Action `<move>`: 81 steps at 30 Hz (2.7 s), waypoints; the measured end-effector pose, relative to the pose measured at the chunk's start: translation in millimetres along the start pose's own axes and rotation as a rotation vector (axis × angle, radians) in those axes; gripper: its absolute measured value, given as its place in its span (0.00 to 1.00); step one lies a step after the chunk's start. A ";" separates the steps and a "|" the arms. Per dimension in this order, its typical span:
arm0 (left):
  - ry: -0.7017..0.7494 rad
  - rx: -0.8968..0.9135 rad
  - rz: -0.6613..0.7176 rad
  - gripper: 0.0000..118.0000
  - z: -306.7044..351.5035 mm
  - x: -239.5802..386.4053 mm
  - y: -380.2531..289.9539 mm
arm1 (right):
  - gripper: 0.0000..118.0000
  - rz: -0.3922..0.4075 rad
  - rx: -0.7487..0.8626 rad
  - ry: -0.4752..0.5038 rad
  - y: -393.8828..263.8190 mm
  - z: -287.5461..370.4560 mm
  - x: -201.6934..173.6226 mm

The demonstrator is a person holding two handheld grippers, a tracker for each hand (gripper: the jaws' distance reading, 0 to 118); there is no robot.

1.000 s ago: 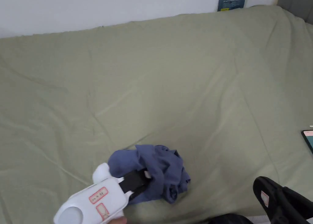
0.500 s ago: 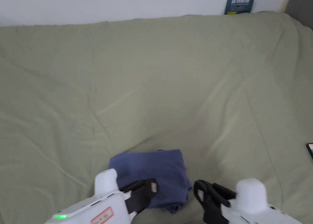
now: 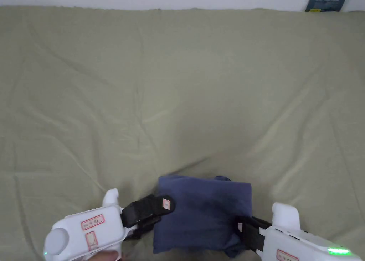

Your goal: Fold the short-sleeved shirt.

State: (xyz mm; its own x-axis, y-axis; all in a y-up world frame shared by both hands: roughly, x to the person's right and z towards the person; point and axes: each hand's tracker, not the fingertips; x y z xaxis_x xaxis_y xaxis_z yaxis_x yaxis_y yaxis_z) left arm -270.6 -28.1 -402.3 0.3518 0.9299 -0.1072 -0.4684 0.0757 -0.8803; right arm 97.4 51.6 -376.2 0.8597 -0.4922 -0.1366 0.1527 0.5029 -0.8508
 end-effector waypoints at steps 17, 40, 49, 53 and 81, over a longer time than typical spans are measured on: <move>0.182 0.109 -0.226 0.17 87.5 12.4 67.8 | 0.04 0.020 0.036 -0.028 -14.6 35.1 -14.4; 0.489 0.282 -0.233 0.78 464.7 -112.6 208.8 | 0.04 0.123 0.007 -0.149 -36.1 26.5 -92.9; 0.747 0.483 -0.497 0.93 476.0 -12.0 147.5 | 0.04 0.199 0.106 -0.077 -33.2 58.7 -101.5; 0.809 0.716 -0.844 0.74 424.2 97.9 79.3 | 0.04 0.363 0.261 -0.084 -14.9 105.8 -101.3; 0.546 1.071 -1.320 0.00 220.2 393.4 -123.1 | 0.04 0.542 0.996 -0.258 73.0 342.7 -138.5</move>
State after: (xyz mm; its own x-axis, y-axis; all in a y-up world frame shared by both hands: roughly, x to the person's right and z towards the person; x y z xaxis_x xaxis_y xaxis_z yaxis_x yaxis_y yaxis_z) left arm -252.9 407.6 -234.3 0.9909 -0.1313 0.0291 0.1265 0.9834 0.1299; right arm 156.6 400.0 -245.4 0.9860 0.0606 -0.1555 -0.0488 0.9957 0.0784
